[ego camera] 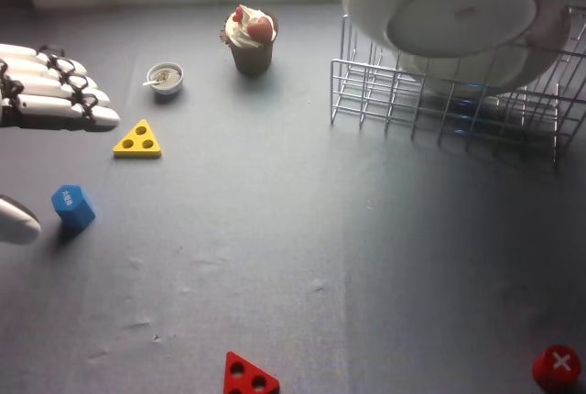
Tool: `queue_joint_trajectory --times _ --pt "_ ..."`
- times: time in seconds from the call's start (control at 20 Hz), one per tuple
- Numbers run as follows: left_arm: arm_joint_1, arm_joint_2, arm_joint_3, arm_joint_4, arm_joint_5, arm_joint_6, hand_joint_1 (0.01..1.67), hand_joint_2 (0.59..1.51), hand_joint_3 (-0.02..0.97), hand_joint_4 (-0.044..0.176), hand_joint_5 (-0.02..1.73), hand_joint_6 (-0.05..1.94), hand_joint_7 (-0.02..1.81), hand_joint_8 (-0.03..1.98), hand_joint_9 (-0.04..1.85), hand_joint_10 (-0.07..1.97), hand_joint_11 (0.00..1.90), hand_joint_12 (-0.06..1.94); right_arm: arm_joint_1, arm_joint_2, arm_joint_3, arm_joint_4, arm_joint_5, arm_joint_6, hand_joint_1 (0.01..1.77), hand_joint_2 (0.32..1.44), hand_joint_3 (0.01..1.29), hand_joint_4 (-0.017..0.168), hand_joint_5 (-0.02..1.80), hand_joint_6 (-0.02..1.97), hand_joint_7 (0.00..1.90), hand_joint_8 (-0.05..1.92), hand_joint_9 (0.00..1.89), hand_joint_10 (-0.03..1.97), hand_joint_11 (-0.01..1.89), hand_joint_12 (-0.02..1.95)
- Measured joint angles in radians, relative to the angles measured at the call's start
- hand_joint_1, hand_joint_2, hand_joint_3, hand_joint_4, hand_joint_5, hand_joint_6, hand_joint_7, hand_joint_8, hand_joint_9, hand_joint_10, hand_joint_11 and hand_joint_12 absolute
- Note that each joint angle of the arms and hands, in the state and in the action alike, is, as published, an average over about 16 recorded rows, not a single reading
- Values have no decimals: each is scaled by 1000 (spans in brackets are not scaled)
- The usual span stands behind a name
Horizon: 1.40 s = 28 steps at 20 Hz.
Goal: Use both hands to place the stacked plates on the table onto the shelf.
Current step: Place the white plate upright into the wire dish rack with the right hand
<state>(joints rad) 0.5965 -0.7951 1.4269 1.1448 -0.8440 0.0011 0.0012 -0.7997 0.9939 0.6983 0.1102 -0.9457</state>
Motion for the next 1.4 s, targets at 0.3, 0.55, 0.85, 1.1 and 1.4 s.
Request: queue_joint_trajectory --times 0.3,0.55,0.85,1.1,1.4 --pt "6 3 -3 -12 0 0 60 1009 5 4 134 17 161 -7 157 9 157 15 -13 2 22 25 1 0 1479 950 11 -9 909 890 1122 503 1219 519 1019 1258" --pt "14 5 -14 -33 2 0 61 1006 5 3 138 17 160 -7 158 10 164 15 -23 -2 41 52 -5 0 1480 950 11 -9 913 890 1126 493 1228 501 1021 1254" --pt "21 8 -31 -38 4 0 66 1002 5 2 144 17 158 -6 151 10 167 15 -28 -8 68 101 -21 0 1480 949 11 -9 914 889 1140 456 1235 480 1027 1246" --pt "22 11 -37 -23 4 0 66 1006 5 2 147 17 155 -6 150 10 171 15 -31 -15 93 145 -38 0 1480 949 11 -9 915 890 1142 453 1232 487 1036 1239" --pt "21 12 -37 8 2 0 70 1009 5 3 148 16 162 -6 154 9 173 15 -31 -31 124 188 -57 -1 1479 949 12 -9 915 889 1171 410 1239 464 1042 1234"
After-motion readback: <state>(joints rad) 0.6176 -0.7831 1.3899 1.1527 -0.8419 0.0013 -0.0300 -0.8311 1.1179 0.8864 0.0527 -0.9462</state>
